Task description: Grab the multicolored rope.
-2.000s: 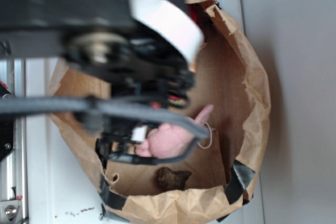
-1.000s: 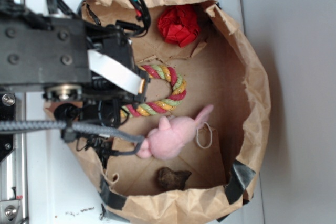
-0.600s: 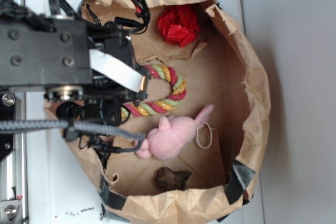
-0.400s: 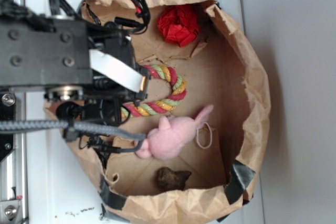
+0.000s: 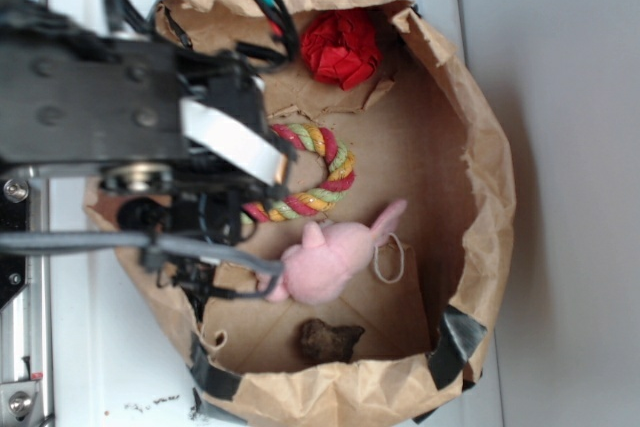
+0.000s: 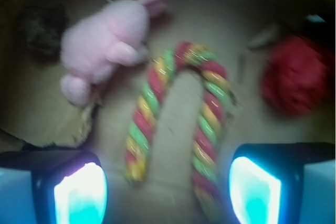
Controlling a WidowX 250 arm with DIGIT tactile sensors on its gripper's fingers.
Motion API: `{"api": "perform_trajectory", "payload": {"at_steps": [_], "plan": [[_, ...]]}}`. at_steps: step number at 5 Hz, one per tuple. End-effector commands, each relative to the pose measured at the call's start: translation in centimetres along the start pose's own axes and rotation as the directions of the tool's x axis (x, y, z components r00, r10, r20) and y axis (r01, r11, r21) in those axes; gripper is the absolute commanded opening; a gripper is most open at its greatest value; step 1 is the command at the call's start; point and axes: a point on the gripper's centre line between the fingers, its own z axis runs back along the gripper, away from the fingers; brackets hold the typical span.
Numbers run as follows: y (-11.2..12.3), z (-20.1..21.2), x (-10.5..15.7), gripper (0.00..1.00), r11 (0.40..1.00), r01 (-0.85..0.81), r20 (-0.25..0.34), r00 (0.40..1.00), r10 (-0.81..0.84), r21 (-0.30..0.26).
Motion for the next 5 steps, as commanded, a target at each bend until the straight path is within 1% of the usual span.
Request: {"api": "perform_trajectory", "payload": {"at_steps": [1,2,3,4,5], "plan": [[3.4,0.1,2.3,1.0,0.998,-0.045,-0.018,0.999,0.044,-0.037],[4.1,0.1,2.4,1.0,0.998,-0.046,0.002,0.999,0.046,-0.034],[4.3,-0.1,2.0,1.0,0.999,-0.042,0.006,0.999,0.042,-0.018],[4.4,-0.2,0.9,1.0,1.0,-0.025,0.034,0.999,0.024,0.012],[4.7,-1.1,-0.1,1.0,1.0,0.011,0.056,0.998,-0.012,0.027]]}}
